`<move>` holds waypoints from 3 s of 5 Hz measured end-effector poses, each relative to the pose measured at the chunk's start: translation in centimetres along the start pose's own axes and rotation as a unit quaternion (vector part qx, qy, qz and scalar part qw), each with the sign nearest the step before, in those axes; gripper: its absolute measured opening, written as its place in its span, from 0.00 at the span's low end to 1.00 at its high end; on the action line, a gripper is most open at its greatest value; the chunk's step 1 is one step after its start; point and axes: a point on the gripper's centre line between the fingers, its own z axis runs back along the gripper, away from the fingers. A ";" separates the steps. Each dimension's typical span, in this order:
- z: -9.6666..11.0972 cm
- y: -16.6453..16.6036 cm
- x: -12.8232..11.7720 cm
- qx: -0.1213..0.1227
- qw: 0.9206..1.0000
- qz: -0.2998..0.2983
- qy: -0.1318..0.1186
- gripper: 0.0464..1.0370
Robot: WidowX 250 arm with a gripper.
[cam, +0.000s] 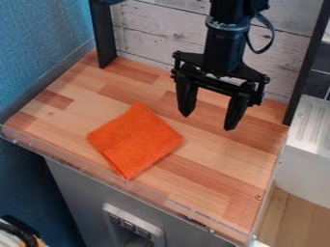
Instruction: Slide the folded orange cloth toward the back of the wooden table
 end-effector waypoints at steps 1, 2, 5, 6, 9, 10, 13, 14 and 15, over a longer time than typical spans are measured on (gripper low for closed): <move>-0.4 0.5 0.0 0.000 0.999 -0.039 -0.002 0.96; -1.0 2.5 0.3 -0.002 0.996 -0.092 -0.006 0.96; -0.9 6.2 1.7 -0.009 0.960 -0.275 -0.057 0.96; -0.7 7.4 1.7 -0.006 0.946 -0.316 -0.066 0.96; -0.4 8.9 0.1 -0.015 0.925 -0.378 -0.040 0.90; -0.4 8.9 0.0 -0.013 0.922 -0.386 -0.038 0.62; -4.0 9.3 0.5 0.008 0.922 -0.388 -0.017 0.02; -5.4 9.4 0.4 0.014 0.921 -0.390 -0.015 0.02; -6.0 9.7 0.4 0.024 0.922 -0.387 -0.019 0.02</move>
